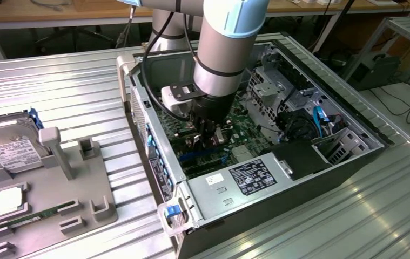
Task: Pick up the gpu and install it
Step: 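Insert the gpu into the slot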
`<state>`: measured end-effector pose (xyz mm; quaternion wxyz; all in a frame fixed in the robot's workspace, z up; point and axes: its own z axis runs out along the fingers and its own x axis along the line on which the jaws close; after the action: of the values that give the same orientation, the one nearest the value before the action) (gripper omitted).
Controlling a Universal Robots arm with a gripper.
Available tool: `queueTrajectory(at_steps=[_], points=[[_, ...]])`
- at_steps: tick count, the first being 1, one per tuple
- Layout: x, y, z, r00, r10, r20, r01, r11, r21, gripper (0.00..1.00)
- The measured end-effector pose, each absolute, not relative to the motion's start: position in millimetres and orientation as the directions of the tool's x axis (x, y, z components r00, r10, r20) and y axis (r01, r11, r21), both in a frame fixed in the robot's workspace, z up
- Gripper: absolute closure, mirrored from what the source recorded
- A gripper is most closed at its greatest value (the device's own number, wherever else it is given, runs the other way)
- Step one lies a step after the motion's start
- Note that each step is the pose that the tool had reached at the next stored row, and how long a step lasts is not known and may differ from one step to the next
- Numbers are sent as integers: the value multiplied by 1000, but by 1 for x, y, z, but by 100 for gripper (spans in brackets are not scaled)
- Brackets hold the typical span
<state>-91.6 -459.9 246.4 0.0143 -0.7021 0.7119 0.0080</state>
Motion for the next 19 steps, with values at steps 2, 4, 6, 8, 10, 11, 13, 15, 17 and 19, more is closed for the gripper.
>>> queueTrajectory(at_steps=[2, 4, 6, 8, 10, 11, 13, 15, 17, 19], points=[[-92, -460, 246, -14, -999, -32, -1000, 14, -9, 72], [-92, -460, 245, -14, -999, -32, -1000, 14, -9, 72], [-92, -460, 244, -14, -999, -32, -1000, 14, -9, 72], [-92, -460, 244, -14, -999, -31, -1000, 14, -8, 72], [-92, -460, 243, -14, -999, -31, -1000, 14, -8, 72], [-92, -460, 243, -14, -999, -32, -1000, 14, -7, 72], [-92, -460, 243, -14, -999, -32, -1000, 14, -7, 72], [-92, -460, 242, -14, -999, -32, -1000, 14, -6, 72], [-92, -460, 241, -14, -999, -32, -1000, 14, -4, 72], [-92, -460, 240, -14, -999, -31, -1000, 14, -2, 72]])
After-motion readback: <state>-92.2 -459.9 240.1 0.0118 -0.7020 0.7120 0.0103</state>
